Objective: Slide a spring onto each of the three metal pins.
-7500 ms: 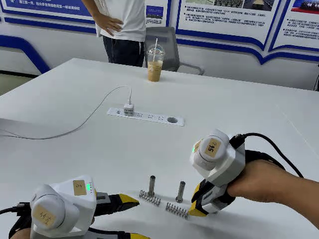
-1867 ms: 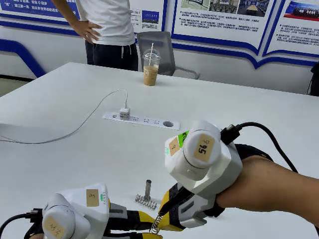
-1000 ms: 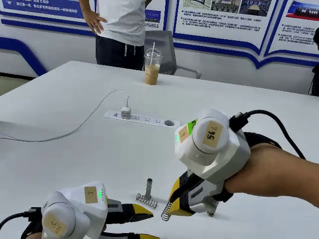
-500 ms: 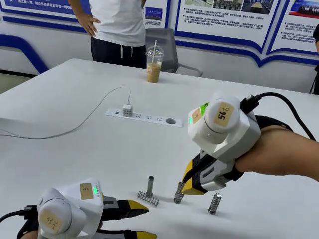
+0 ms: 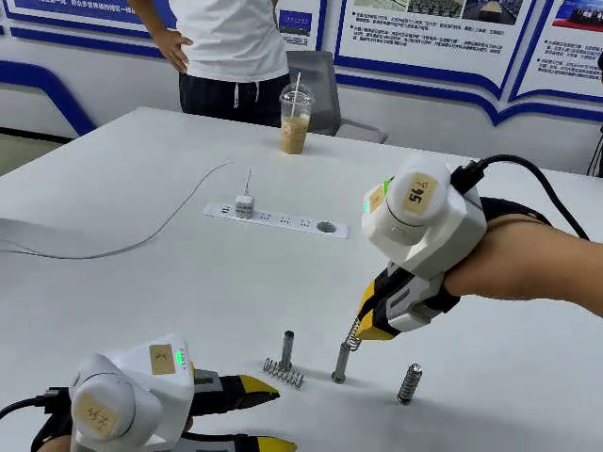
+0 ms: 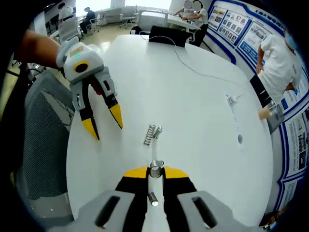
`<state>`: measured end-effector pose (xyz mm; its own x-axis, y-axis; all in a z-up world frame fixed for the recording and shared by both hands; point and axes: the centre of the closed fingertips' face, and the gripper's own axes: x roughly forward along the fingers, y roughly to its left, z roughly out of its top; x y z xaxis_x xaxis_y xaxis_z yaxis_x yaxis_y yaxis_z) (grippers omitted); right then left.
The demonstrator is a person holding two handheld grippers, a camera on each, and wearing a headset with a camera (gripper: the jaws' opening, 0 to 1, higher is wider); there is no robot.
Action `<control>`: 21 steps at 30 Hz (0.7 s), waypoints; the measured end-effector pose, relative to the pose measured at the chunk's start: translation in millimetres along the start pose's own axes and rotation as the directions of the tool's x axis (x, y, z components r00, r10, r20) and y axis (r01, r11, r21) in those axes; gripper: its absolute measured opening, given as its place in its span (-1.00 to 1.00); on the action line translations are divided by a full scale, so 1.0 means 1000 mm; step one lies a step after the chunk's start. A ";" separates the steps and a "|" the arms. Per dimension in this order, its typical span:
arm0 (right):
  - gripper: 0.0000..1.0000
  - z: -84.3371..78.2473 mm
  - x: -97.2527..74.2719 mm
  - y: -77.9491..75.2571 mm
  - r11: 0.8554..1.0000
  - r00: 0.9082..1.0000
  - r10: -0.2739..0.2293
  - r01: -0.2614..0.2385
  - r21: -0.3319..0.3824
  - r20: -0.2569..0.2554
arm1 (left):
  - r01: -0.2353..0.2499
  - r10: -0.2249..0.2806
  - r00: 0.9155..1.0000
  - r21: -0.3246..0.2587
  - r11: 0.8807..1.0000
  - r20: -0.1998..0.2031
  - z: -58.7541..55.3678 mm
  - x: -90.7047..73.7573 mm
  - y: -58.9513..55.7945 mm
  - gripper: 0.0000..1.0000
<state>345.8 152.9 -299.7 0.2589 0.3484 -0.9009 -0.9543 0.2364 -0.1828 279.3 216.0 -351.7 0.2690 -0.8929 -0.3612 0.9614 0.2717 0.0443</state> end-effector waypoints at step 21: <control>-0.76 -0.005 0.018 -0.011 1.000 0.999 0.018 -0.018 0.024 -0.029 | -0.018 0.018 1.000 -0.048 0.999 0.001 -0.003 -0.003 0.003 -0.14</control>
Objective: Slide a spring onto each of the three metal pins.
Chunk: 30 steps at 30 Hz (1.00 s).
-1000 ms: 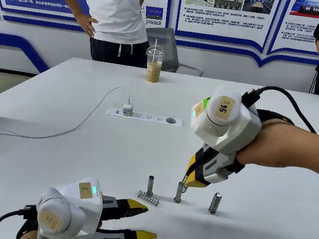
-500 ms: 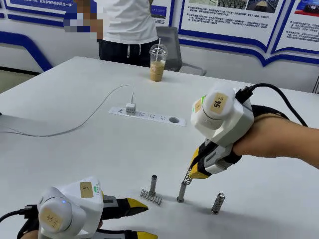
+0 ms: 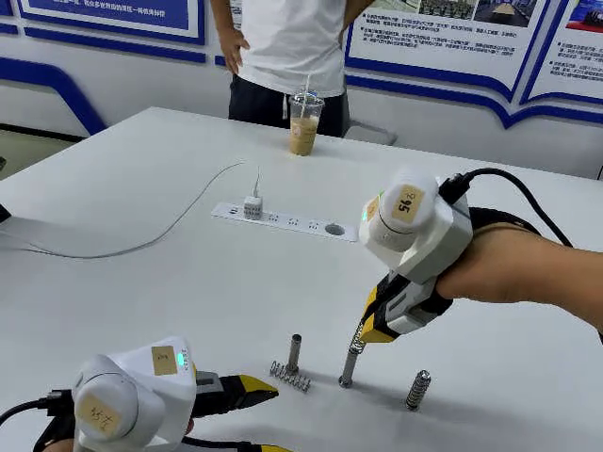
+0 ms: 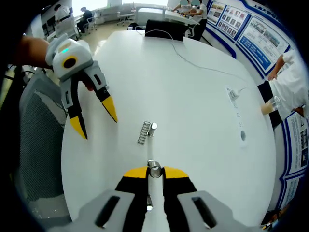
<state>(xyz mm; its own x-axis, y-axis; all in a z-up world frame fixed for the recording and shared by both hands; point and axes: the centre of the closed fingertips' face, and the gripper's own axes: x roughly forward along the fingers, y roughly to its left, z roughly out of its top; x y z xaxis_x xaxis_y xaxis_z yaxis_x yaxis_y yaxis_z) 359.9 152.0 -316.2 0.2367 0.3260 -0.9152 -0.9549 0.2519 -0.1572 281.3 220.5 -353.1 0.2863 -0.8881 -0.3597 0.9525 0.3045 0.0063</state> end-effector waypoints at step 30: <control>-0.76 -0.008 0.032 0.003 0.999 0.997 0.041 -0.041 0.002 -0.071 | -0.023 0.023 1.000 -0.042 0.999 0.001 -0.006 -0.003 0.005 0.02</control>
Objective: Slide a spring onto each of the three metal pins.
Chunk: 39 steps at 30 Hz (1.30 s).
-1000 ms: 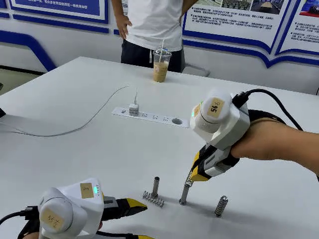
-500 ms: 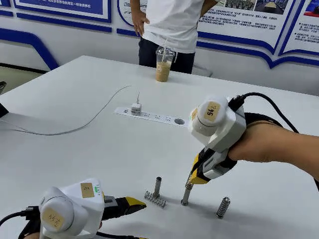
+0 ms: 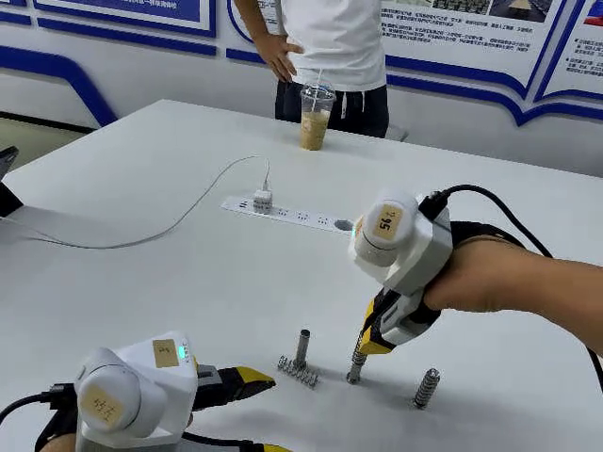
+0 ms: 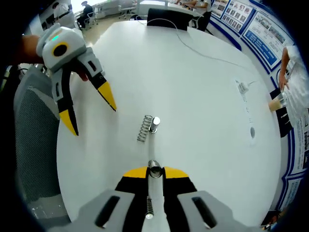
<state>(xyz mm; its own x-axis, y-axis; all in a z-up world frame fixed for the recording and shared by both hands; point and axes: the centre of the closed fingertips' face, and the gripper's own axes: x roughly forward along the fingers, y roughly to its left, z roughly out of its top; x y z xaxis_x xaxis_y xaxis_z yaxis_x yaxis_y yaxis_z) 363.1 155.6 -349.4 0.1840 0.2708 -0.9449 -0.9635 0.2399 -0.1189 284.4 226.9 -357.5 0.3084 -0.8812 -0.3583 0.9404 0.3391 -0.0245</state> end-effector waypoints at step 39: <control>-0.62 -0.001 0.006 0.005 0.999 1.000 -0.008 0.007 0.040 0.023 | -0.012 0.012 1.000 -0.001 1.000 -0.001 0.000 -0.004 0.004 0.01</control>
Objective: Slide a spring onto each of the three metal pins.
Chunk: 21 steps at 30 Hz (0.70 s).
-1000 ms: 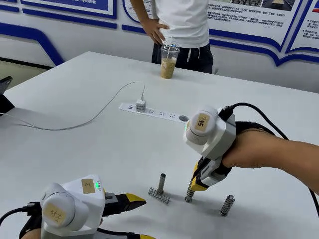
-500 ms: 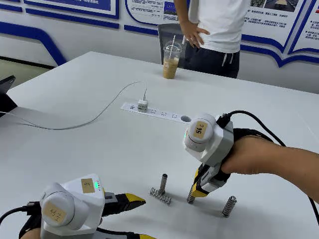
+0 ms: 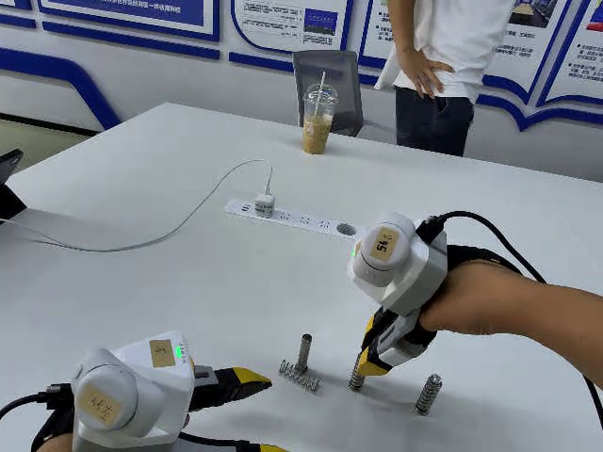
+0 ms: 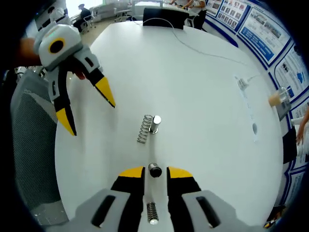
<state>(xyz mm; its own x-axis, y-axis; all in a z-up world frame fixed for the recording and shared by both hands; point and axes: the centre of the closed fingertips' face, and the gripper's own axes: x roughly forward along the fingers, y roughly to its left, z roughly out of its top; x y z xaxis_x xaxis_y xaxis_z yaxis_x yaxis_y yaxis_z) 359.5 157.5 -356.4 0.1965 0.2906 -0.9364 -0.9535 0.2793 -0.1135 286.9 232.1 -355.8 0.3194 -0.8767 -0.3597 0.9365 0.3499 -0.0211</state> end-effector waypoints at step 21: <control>-0.66 0.031 0.029 0.017 0.996 0.995 0.017 -0.026 0.087 0.094 | -0.012 0.012 1.000 0.004 1.000 -0.003 0.000 -0.004 0.003 0.00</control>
<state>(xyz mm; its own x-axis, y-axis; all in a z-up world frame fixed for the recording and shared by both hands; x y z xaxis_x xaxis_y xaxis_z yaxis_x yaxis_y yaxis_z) 356.2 198.5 -375.2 0.2007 0.3801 -0.9029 -0.9346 0.3506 -0.0601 288.3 236.2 -354.3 0.3306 -0.8714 -0.3624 0.9331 0.3594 -0.0130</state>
